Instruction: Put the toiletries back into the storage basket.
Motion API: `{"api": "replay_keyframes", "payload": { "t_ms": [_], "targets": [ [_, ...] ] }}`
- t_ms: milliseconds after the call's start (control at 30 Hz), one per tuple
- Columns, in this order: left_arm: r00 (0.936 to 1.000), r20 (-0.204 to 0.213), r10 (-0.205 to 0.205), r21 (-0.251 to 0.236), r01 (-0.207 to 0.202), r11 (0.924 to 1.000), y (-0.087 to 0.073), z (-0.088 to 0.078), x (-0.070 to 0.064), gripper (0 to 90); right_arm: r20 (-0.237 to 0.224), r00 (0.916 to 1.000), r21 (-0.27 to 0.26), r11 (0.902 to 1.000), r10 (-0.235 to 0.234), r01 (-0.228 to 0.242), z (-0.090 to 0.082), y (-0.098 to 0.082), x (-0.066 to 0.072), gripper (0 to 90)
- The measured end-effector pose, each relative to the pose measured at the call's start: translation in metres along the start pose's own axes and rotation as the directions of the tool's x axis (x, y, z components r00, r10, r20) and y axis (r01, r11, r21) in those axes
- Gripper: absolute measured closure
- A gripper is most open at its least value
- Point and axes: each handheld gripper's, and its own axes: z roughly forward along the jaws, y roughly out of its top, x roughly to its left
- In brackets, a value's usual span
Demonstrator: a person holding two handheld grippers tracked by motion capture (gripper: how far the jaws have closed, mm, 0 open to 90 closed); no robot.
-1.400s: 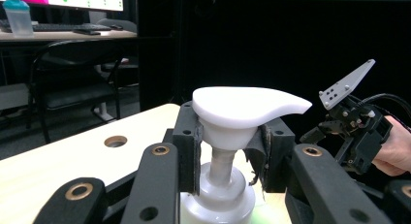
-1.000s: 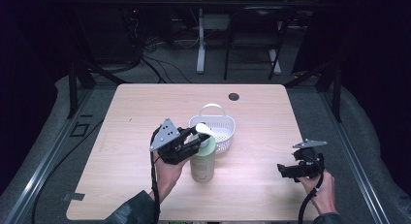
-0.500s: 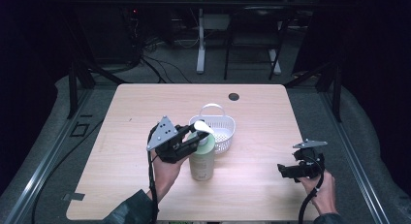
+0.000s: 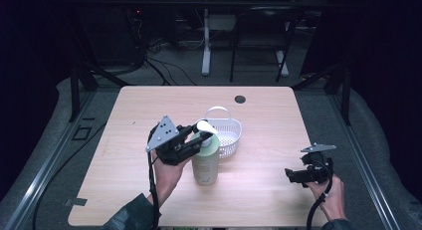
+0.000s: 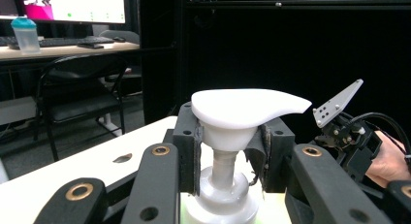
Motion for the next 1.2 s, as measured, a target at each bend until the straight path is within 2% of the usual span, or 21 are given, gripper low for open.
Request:
{"api": "replay_keyframes", "payload": {
  "t_ms": [467, 1200],
  "targets": [
    [1.0, -0.003, 0.0, -0.005, 0.0, 1.0, 0.019, -0.008, 0.008, 67.1, -0.001, 1.0, 0.002, 1.0, -0.001, 0.001, 0.0, 0.0, 0.0, 2.0],
    [0.9999, -0.011, -0.007, -0.023, 0.007, 0.9997, 0.037, -0.014, 0.018, 67.1, -0.009, 1.0, 0.003, 1.0, 0.001, -0.001, 0.0, -0.001, -0.001, 1.8]
  ]
}}
